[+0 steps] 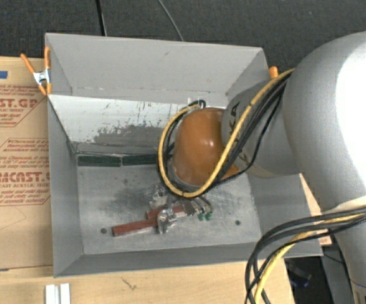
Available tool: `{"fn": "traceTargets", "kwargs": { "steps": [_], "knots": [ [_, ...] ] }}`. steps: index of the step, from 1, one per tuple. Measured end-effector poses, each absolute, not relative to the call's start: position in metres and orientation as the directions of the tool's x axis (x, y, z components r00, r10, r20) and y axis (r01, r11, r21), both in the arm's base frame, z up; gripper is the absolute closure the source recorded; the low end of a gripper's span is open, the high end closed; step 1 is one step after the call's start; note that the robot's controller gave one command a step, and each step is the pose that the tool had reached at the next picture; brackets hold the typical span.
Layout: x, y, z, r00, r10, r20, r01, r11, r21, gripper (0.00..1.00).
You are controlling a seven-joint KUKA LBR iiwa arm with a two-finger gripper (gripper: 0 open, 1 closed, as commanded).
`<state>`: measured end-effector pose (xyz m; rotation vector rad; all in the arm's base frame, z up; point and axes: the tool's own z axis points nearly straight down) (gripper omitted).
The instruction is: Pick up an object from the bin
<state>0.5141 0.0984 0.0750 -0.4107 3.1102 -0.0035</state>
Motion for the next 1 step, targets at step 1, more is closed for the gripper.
{"fn": "traceTargets", "kwargs": {
  "steps": [1],
  "knots": [
    [0.5141,0.0984,0.075,-0.966,-0.26,-0.004,-0.26,0.966,-0.003,1.0]
  ]
}}
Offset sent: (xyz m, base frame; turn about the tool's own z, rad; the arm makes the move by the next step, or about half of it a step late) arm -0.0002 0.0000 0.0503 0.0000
